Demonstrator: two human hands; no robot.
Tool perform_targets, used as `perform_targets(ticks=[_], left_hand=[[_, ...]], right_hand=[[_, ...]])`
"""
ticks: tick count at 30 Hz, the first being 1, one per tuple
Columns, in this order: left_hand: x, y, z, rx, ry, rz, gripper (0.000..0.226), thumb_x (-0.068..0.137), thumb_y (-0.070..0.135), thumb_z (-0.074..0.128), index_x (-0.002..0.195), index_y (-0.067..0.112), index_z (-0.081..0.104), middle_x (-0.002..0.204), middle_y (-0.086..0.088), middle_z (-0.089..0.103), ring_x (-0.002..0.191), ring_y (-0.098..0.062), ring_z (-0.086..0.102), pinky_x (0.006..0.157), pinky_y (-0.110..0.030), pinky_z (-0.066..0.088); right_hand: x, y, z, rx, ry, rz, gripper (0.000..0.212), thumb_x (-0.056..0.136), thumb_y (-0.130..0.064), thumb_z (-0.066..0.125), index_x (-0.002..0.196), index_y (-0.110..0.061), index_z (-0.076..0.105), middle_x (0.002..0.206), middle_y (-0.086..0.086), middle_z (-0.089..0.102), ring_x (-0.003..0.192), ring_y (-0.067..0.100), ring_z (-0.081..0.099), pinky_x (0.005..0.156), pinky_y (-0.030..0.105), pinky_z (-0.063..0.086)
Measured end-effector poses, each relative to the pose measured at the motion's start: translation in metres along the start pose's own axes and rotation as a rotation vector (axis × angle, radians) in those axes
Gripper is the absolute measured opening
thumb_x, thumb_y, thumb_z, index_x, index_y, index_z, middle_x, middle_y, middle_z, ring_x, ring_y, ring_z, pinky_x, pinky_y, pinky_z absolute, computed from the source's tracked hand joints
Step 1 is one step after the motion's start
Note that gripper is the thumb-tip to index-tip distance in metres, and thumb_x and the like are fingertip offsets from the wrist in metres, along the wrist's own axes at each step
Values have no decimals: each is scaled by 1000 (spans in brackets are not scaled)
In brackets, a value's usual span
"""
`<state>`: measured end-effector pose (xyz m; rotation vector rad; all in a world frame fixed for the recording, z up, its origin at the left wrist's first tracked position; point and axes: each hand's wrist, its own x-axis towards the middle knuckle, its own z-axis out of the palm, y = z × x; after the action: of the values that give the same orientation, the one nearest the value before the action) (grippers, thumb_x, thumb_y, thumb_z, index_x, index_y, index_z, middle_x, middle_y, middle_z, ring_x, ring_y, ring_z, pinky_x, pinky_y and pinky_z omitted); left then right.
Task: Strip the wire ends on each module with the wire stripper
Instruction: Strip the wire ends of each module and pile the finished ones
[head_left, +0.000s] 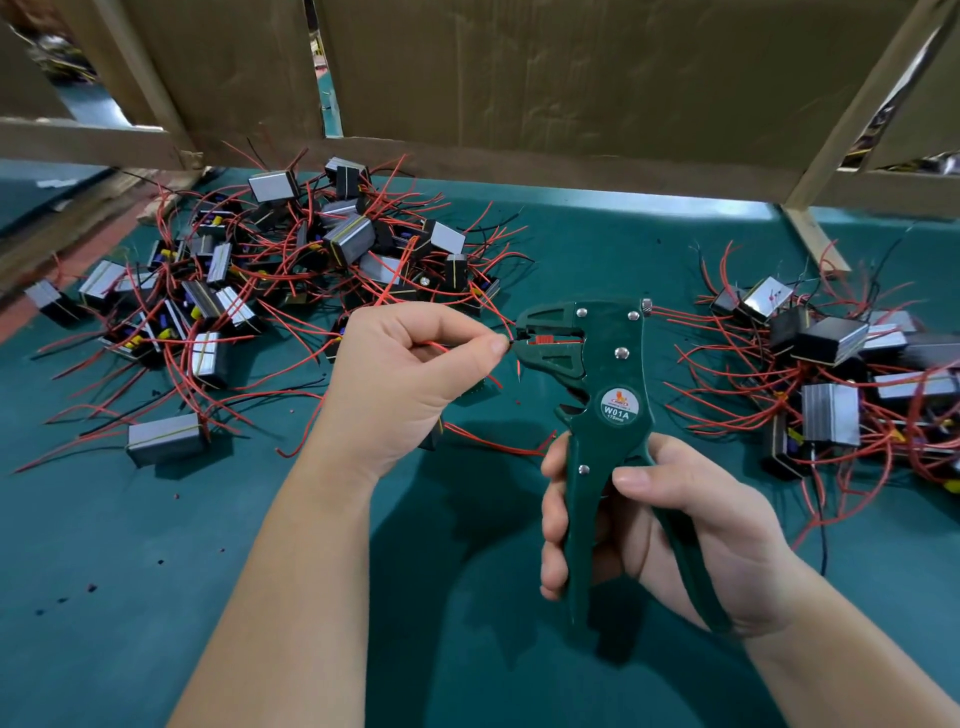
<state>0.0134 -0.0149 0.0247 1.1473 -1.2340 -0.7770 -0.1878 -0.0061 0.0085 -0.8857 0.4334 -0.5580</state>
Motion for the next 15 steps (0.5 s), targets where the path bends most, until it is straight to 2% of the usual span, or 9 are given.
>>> perform_targets(ticks=[3,6,8,10,12,13,15], left_hand=[[1,-2,-3,20,0,-25,15,71,15,71,57,22,72,38,12,48,39,0,31,42,-11,25],[0,-3,-2,38,-6,-28,18,74,12,74,60,21,69,38,12,46,39,0,30,42,-10,25],[2,-4,-1,35,8,-34,19,78,13,73,61,21,70,40,13,46,40,0,33,43,-10,27],[5,-7,1,-33,-17,-109,19,84,25,65,67,20,74,45,12,44,43,-4,34,47,-14,33],[6,-12,6,-66,-114,-222,30,95,26,54,74,20,74,53,7,43,43,-3,33,54,-22,40],[5,-14,9,-23,-159,-245,36,99,21,49,72,22,72,60,0,45,43,-2,33,58,-28,42],[4,-16,14,41,-174,-242,41,101,12,43,71,23,68,70,-10,47,42,-1,34,62,-32,44]], right_hand=[[-1,0,0,-27,29,18,43,69,-29,79,100,-4,63,78,23,60,63,37,63,66,50,52],[-1,3,4,-26,100,36,33,69,-26,77,92,-6,63,71,21,58,55,33,61,59,45,52],[1,4,8,-1,193,15,29,69,-24,72,85,-4,58,63,18,54,44,28,54,49,38,50],[5,5,11,28,321,-26,27,65,-21,71,76,-6,52,55,12,47,34,22,43,41,29,43],[9,3,11,91,396,-53,26,61,-26,69,73,-10,54,55,9,46,35,22,42,39,28,41],[10,2,10,137,401,-76,27,62,-32,65,76,-9,57,58,10,49,39,23,46,41,31,45],[10,-2,4,218,382,-164,35,64,-33,62,87,-6,62,71,16,59,56,30,58,55,41,55]])
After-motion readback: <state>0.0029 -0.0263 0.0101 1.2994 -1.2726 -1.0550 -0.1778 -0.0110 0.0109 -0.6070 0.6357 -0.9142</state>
